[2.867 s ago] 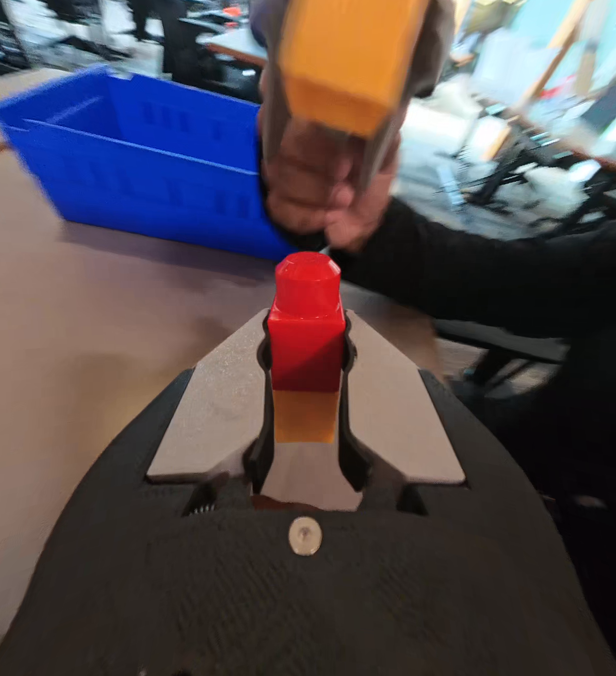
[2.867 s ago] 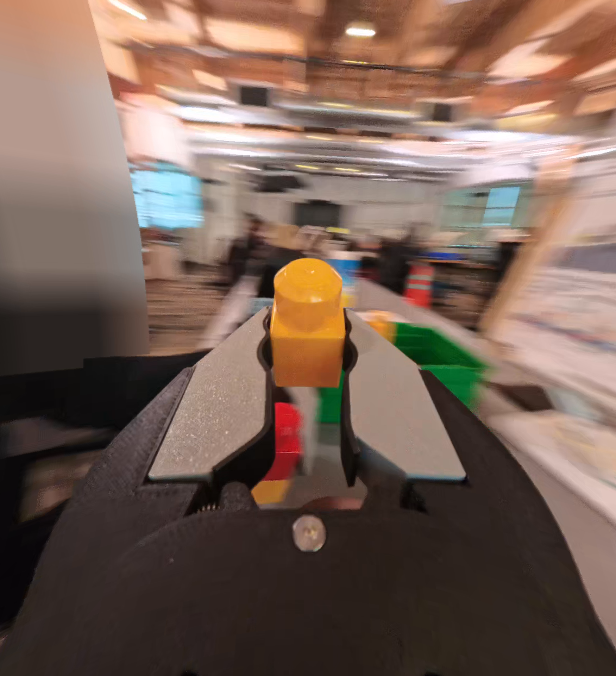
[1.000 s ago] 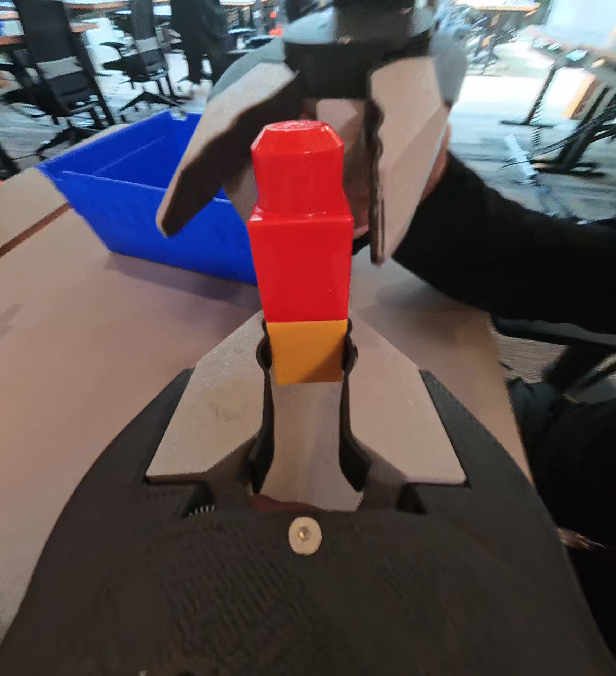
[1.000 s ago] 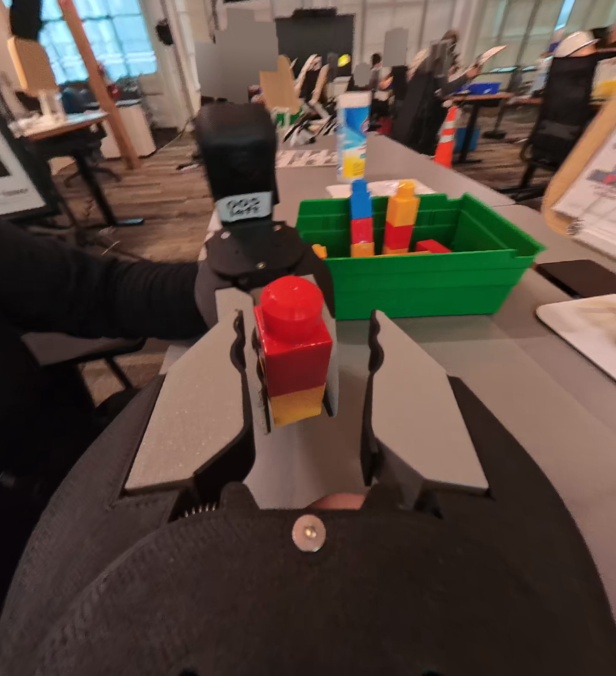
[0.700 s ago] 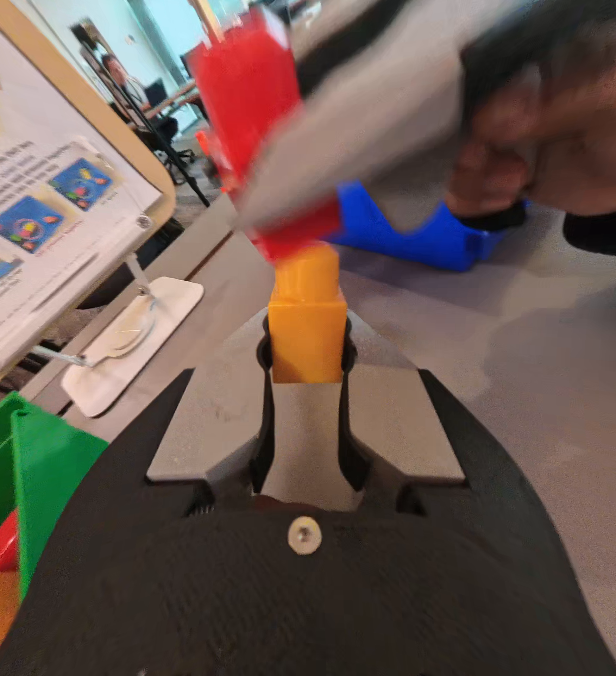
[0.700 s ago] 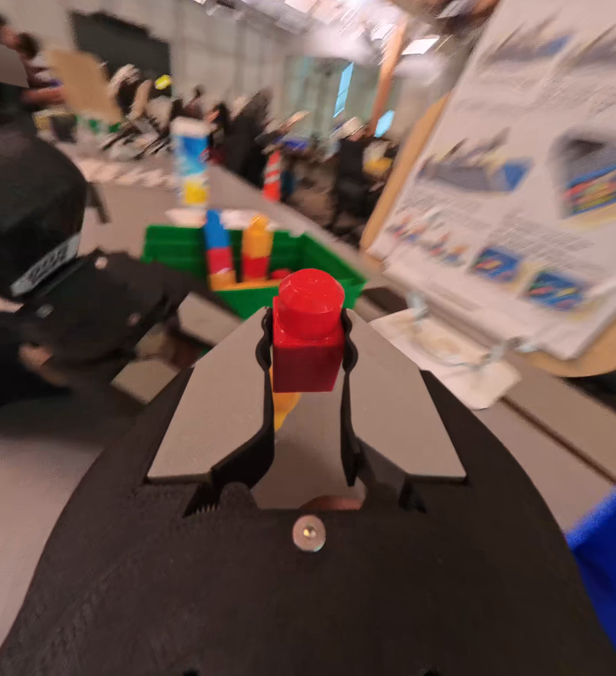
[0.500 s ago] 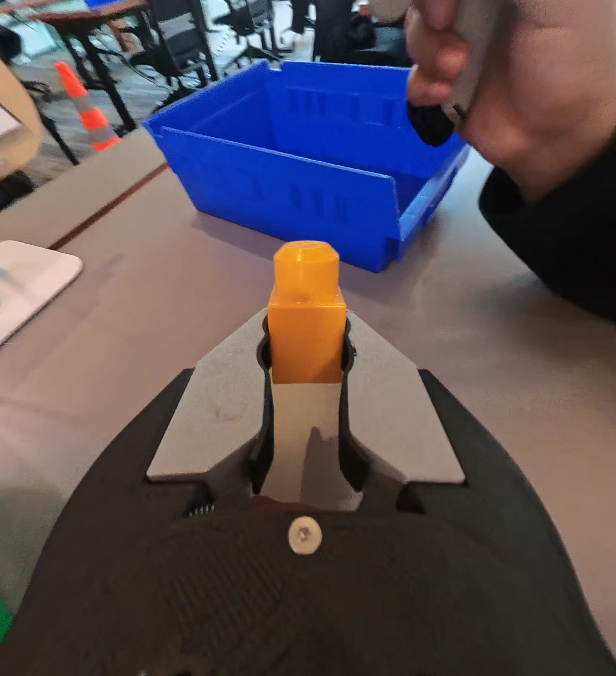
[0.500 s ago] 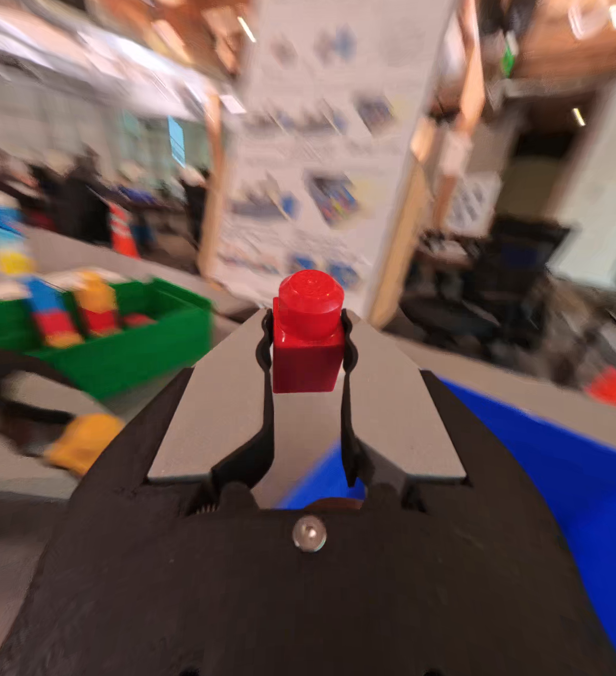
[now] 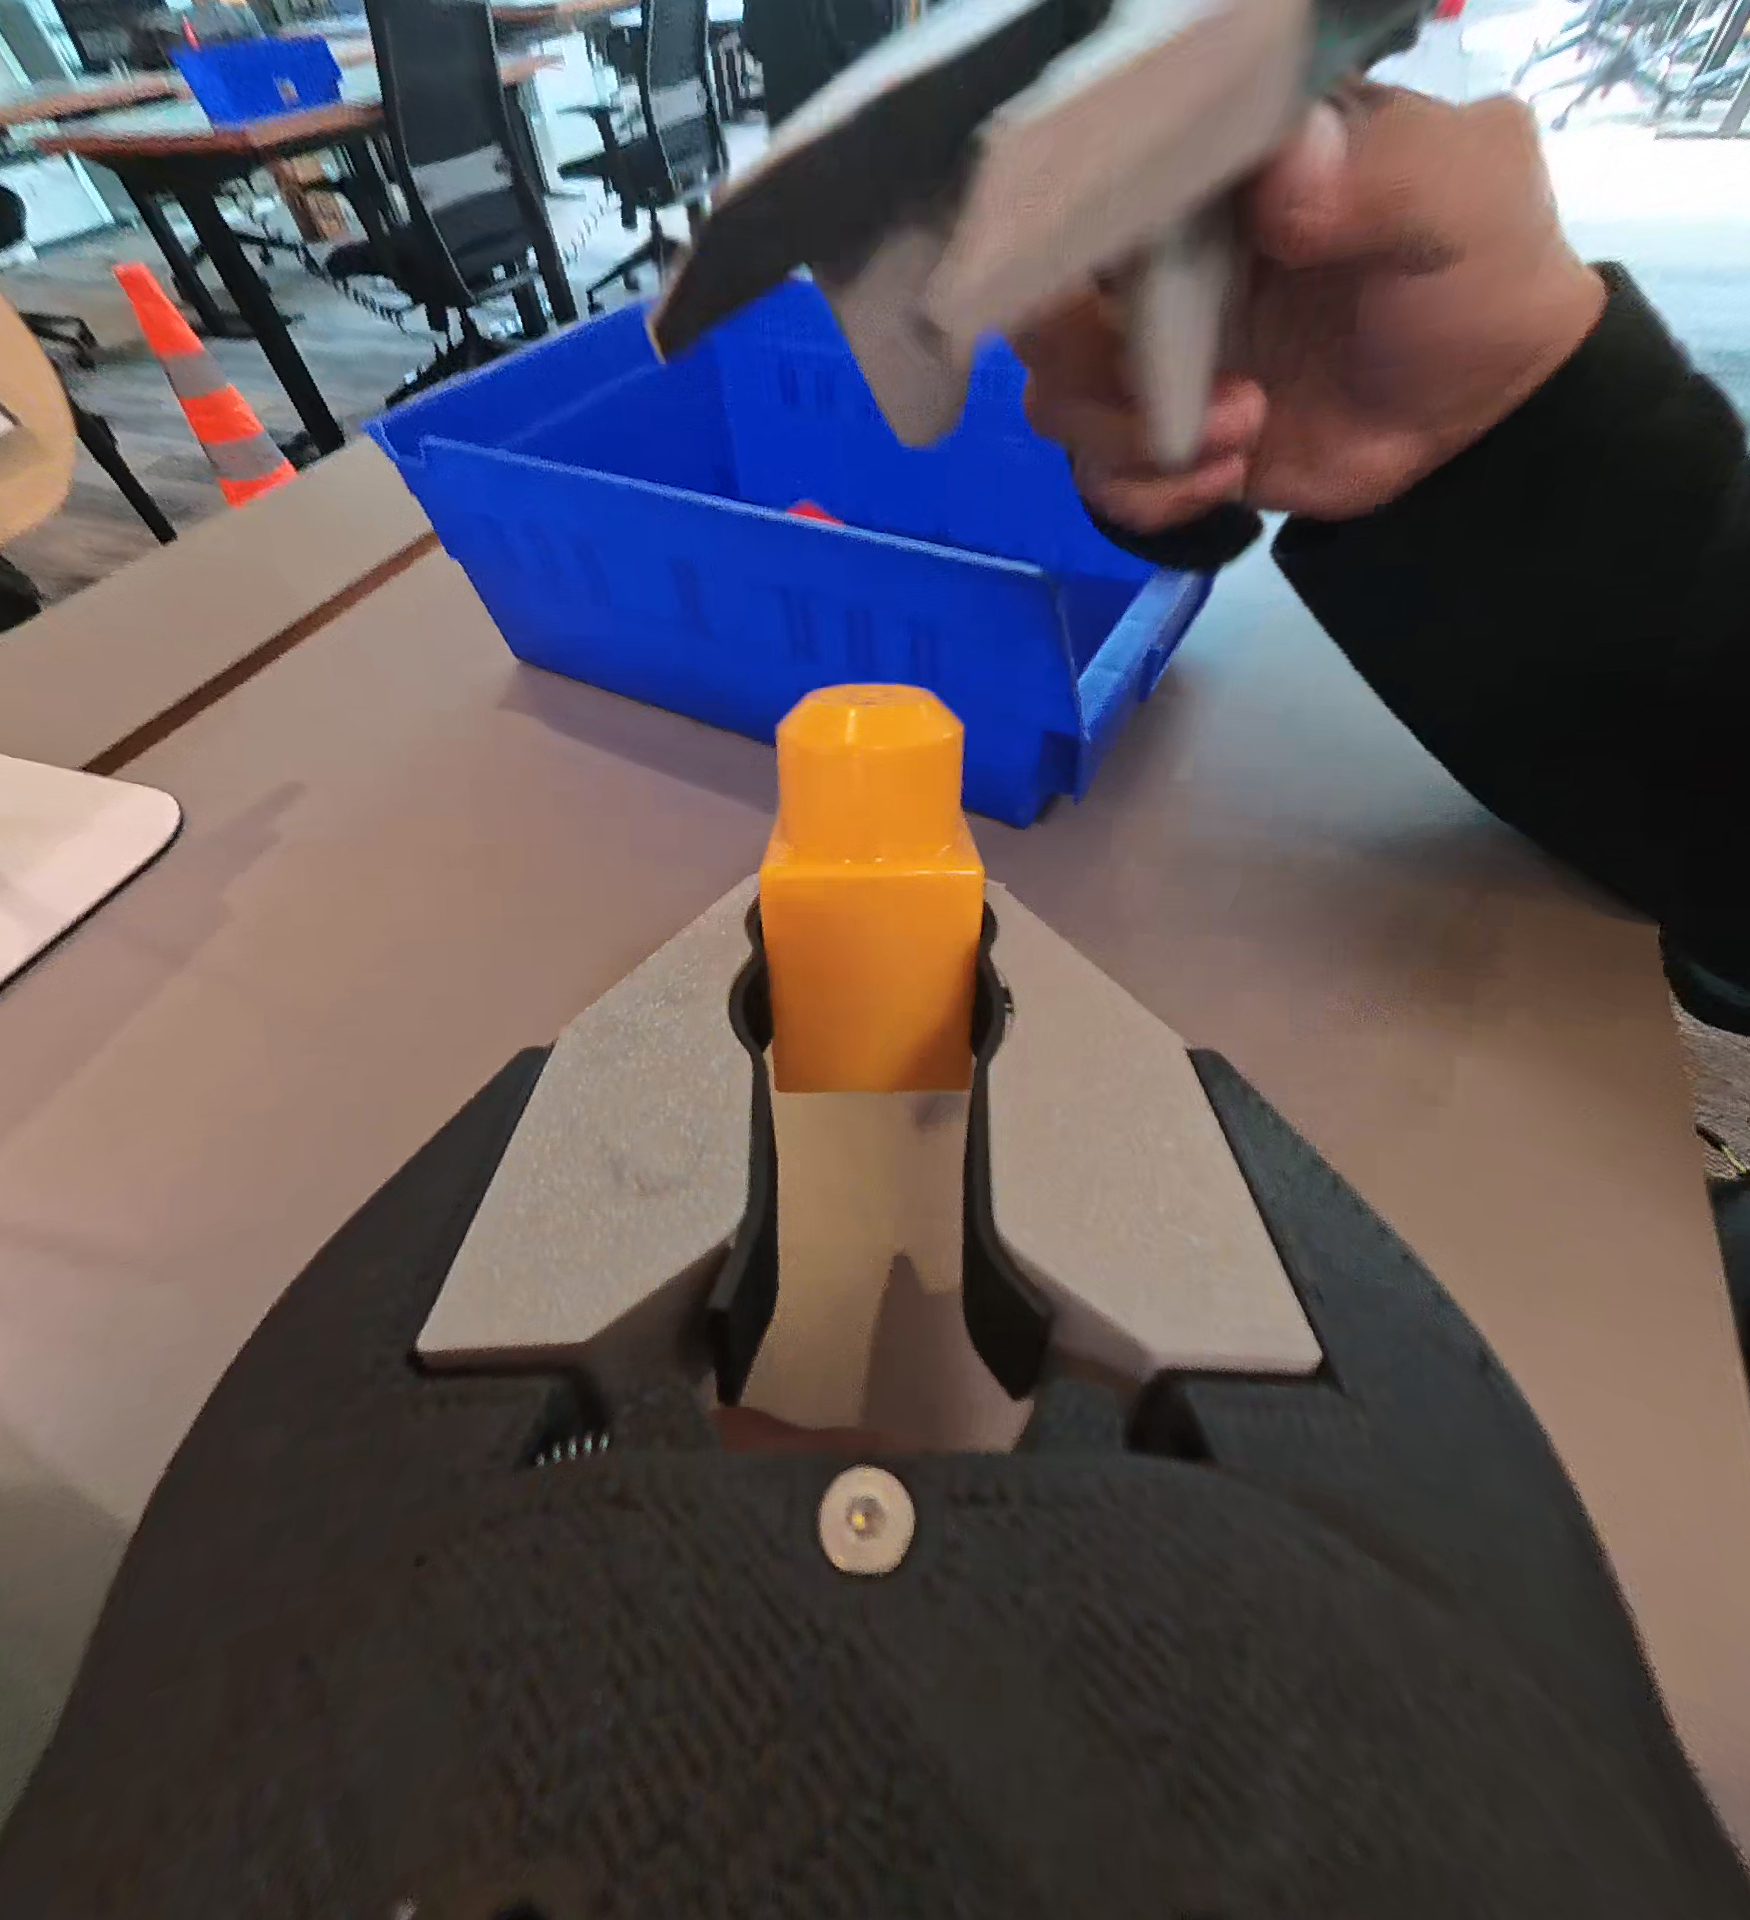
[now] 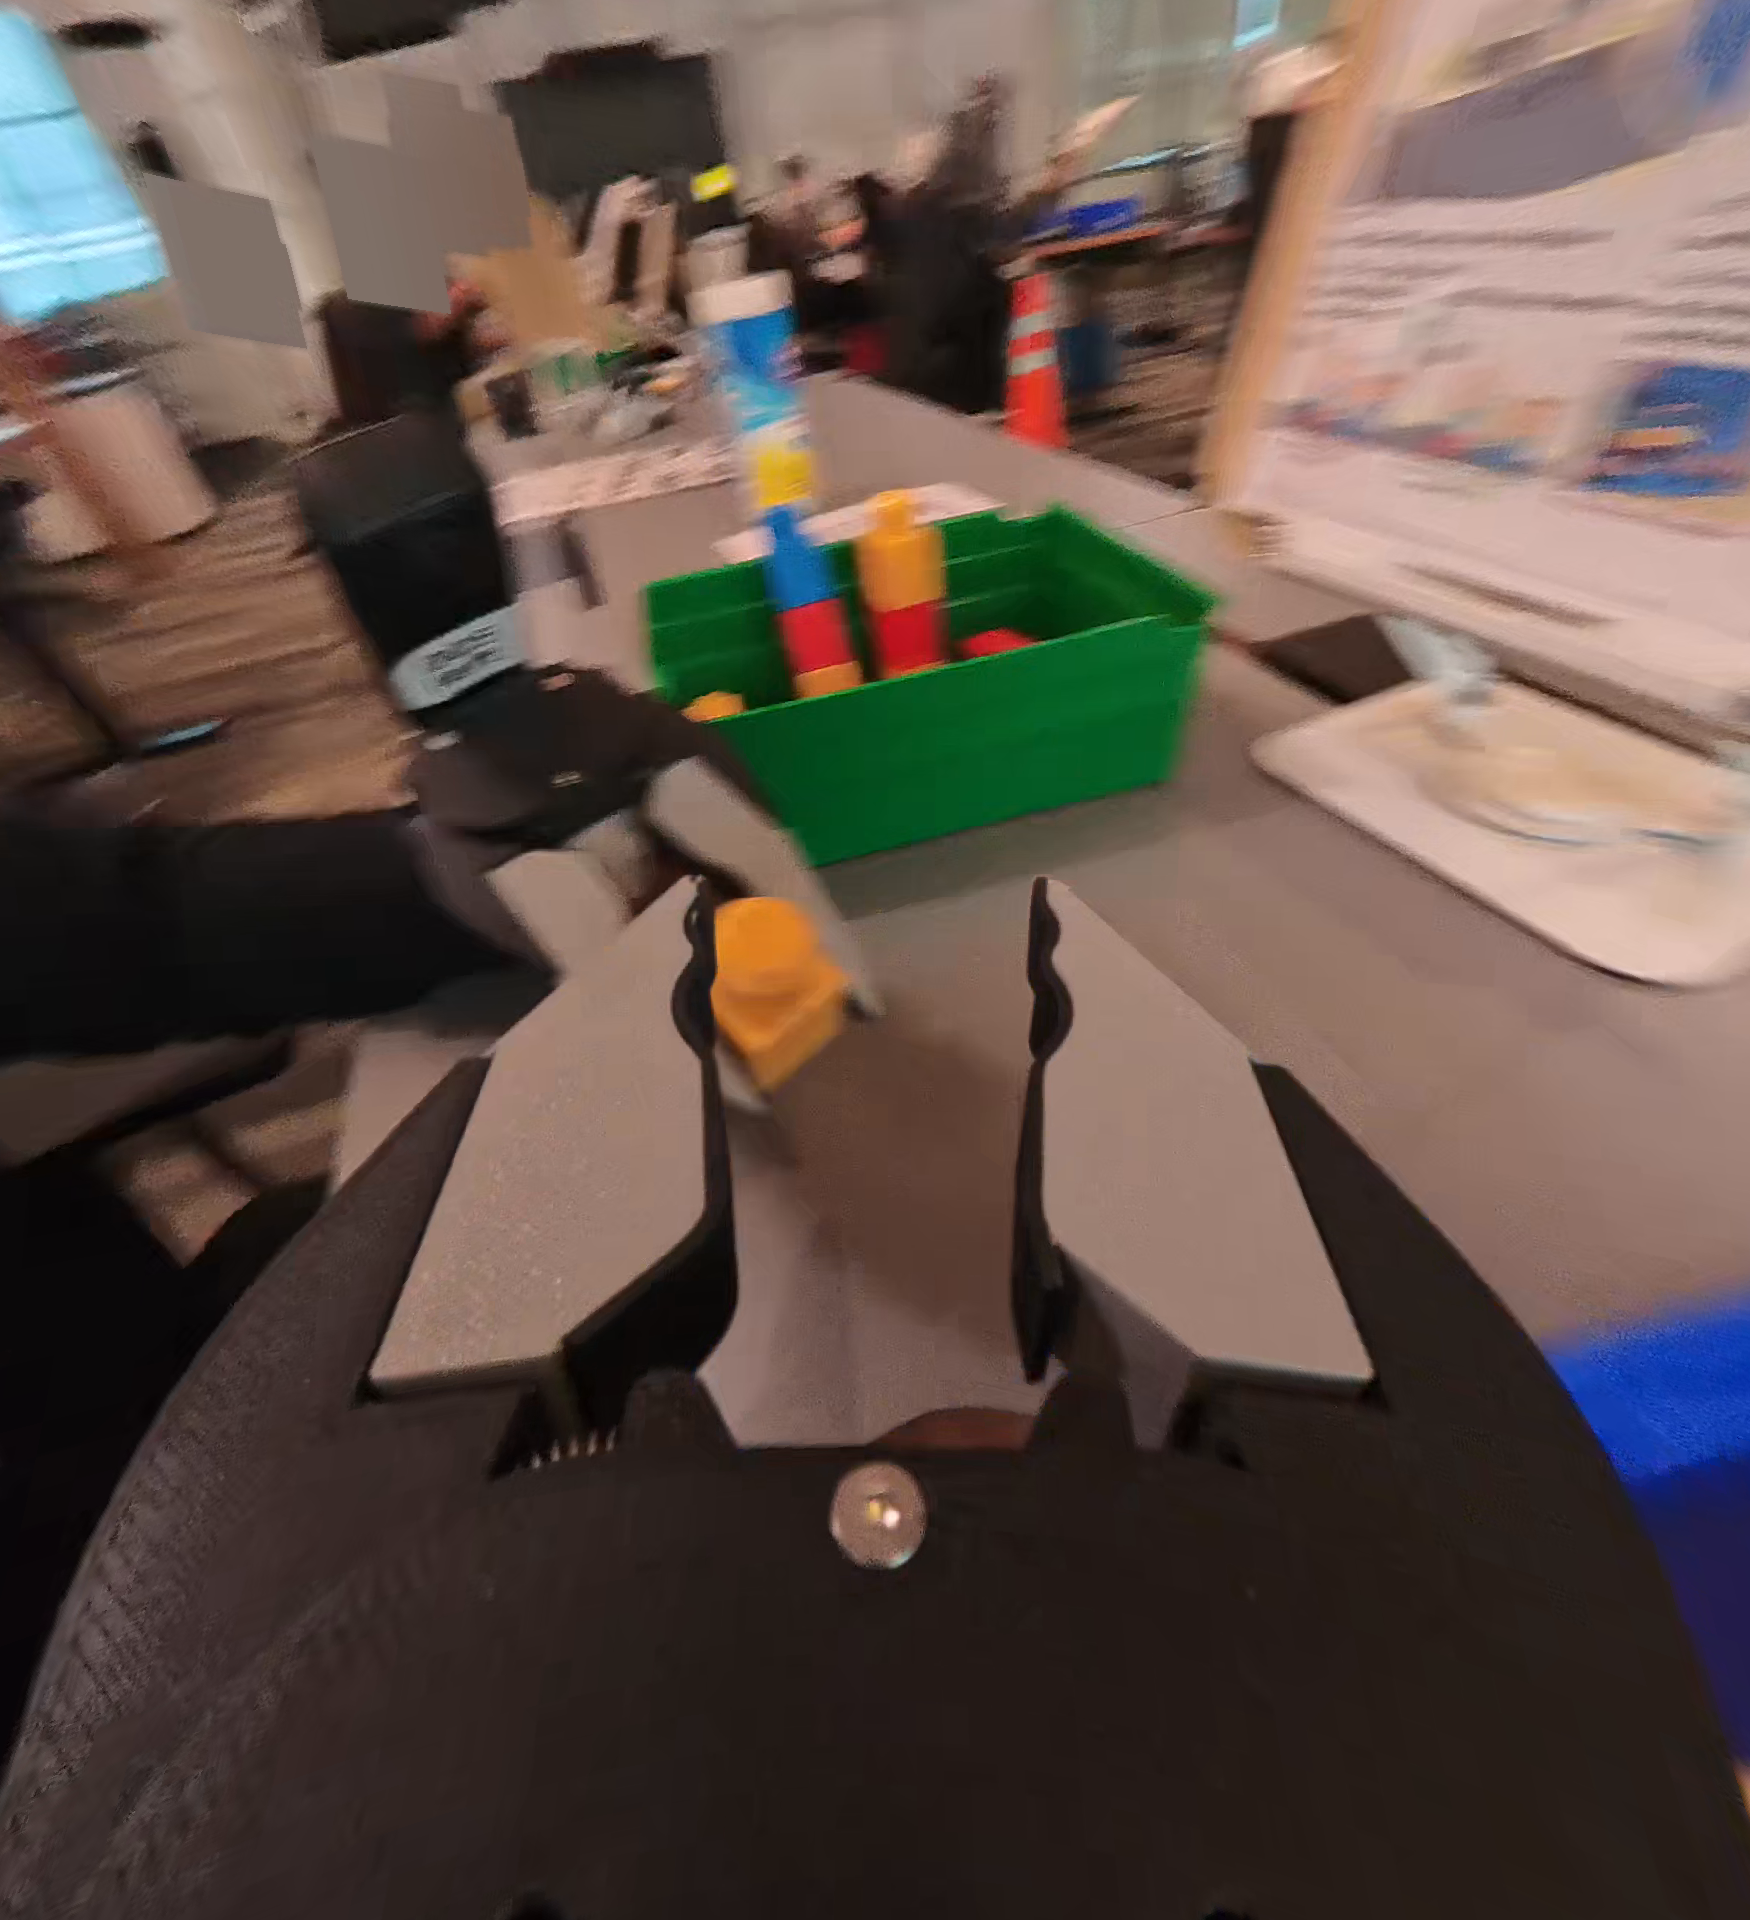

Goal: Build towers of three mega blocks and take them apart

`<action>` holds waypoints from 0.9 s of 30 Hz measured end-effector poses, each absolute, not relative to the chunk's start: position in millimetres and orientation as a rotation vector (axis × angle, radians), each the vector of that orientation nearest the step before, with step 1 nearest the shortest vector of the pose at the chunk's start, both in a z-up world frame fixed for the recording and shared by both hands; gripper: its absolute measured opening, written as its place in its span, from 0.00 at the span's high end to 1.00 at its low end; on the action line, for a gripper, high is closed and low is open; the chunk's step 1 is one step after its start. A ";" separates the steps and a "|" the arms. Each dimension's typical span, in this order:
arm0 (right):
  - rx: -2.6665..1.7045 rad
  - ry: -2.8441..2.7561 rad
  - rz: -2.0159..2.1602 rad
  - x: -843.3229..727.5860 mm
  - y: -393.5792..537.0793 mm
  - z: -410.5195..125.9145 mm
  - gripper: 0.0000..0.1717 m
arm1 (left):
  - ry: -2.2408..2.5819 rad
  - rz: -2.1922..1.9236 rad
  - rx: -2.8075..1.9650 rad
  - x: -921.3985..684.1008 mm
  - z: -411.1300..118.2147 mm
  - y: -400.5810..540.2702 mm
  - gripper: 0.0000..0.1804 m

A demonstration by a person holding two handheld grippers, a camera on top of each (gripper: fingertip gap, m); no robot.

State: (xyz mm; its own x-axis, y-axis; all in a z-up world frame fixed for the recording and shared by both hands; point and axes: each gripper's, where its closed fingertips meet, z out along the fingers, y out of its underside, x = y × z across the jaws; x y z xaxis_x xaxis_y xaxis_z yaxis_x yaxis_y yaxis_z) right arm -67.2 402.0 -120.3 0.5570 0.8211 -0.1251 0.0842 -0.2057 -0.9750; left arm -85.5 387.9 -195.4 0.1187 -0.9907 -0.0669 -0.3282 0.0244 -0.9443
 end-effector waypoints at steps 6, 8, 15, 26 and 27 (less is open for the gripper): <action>-1.742 -1.015 0.713 -130.7 394.9 -161.9 0.84 | 1.379 -0.864 -1.442 -86.1 -194.1 387.3 0.81; -1.710 -1.000 0.665 -126.7 398.5 -155.9 0.84 | 1.362 -0.862 -1.452 -85.1 -194.5 388.9 0.81; -1.682 -0.300 0.022 52.8 451.7 -106.7 0.84 | 1.404 -0.827 -1.530 -83.4 -211.7 389.5 0.76; -1.882 -0.182 -0.136 102.1 464.9 -149.2 0.74 | 1.284 -0.769 -1.681 -153.5 -183.2 395.5 0.68; -1.865 -0.186 -0.116 98.4 463.7 -144.9 0.74 | 1.213 -0.709 -1.704 -178.6 -171.3 410.8 0.68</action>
